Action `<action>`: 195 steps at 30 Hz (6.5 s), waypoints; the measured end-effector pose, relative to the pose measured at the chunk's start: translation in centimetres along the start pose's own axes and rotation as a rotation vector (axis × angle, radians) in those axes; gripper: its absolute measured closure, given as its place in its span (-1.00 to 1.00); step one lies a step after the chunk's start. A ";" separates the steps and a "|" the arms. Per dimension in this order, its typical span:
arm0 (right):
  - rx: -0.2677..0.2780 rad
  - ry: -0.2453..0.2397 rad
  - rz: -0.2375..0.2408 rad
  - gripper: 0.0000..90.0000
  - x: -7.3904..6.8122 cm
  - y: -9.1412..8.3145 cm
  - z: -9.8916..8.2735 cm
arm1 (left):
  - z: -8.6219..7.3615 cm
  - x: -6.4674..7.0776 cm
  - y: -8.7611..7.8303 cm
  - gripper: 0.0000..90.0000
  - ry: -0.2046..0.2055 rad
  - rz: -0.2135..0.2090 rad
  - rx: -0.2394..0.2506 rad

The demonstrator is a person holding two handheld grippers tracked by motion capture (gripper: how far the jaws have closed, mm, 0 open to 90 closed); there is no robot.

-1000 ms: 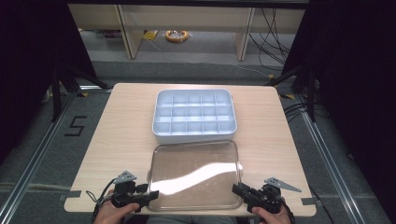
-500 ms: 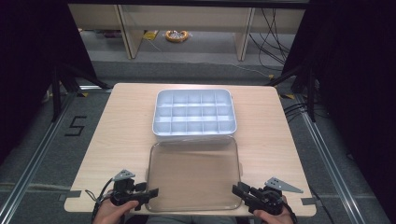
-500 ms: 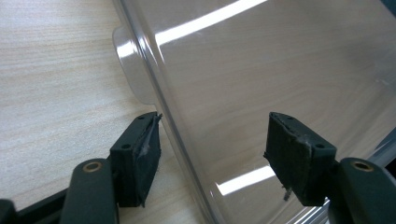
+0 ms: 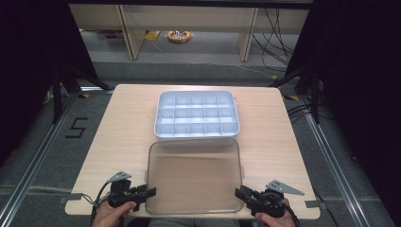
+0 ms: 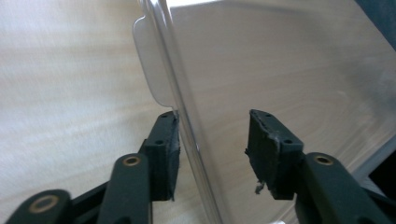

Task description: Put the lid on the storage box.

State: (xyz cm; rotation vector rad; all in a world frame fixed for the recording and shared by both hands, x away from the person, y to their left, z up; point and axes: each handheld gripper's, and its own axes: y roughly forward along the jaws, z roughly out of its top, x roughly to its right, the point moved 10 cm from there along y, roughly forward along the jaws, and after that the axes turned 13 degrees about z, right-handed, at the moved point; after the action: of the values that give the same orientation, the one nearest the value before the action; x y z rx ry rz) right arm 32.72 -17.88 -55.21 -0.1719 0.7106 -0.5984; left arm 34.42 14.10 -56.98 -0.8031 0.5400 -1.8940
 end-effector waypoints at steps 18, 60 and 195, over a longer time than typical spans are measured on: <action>0.036 -0.014 -0.062 0.50 0.6 0.0 1.7 | 2.1 0.6 -1.0 0.37 0.037 0.012 0.080; 0.164 -0.058 -0.175 0.40 5.6 5.3 20.0 | 19.8 -1.5 3.3 0.35 -0.044 0.098 0.159; 0.096 -0.014 -0.281 0.09 9.8 7.3 19.7 | 19.6 -1.3 5.6 -0.26 -0.019 0.119 0.123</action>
State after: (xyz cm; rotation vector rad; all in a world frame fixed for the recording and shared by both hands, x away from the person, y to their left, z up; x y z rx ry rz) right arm 54.87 -18.44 -48.43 -0.1879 0.6471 -0.8979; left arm 52.53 12.37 -47.68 -0.6930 0.4451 -1.7897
